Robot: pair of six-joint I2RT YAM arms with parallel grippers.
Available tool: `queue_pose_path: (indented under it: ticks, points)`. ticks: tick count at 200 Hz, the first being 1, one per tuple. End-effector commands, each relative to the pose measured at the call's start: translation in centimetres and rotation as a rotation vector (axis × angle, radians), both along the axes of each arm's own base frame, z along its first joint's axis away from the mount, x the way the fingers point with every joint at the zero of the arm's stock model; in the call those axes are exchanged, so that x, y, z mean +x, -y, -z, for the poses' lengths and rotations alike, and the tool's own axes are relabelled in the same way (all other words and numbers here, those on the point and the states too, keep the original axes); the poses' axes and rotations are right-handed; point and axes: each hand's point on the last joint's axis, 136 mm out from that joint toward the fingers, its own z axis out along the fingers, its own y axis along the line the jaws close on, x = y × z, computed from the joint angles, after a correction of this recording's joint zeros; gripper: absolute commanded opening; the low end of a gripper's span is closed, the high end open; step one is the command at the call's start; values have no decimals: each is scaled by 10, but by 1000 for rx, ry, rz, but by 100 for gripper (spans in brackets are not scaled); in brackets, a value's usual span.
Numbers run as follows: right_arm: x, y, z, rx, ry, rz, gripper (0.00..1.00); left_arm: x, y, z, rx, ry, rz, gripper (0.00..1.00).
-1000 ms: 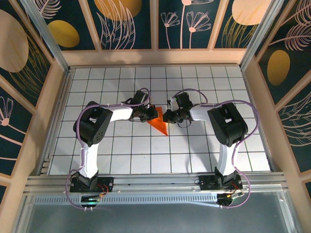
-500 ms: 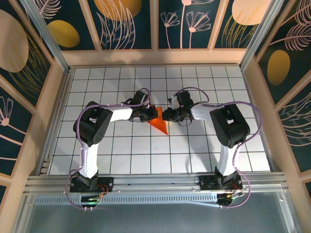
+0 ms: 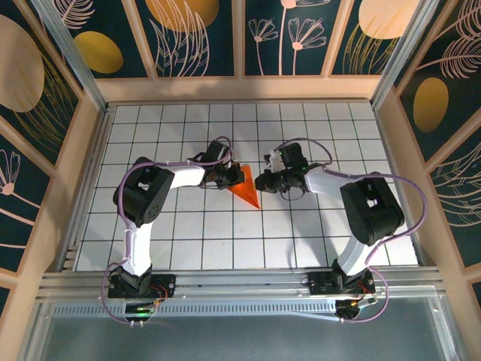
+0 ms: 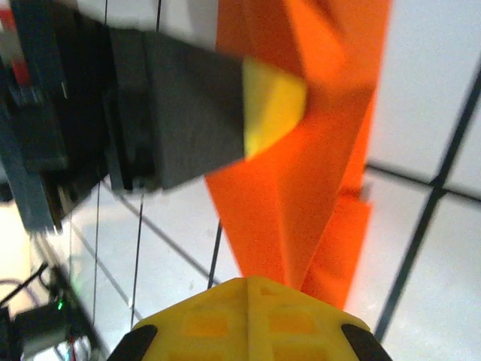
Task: Fold a paper plane with a square sheet of paper (fold left side to right side)
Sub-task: Fourth fold the wing at the center of the table.
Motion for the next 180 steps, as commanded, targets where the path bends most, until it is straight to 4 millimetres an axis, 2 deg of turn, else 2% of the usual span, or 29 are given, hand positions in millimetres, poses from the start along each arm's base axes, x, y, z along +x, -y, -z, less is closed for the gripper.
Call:
queue_pose_path:
  ticks: [1, 85, 180]
  points:
    - [-27, -16, 1, 57, -70, -77, 0, -10, -18, 29, 97, -47, -20, 0]
    - [-31, -15, 23, 28, -106, -68, 0, -10, -17, 29, 95, -46, -20, 0]
    - [-46, -7, 46, 2, -157, -58, 0, -10, -17, 30, 100, -48, -20, 0]
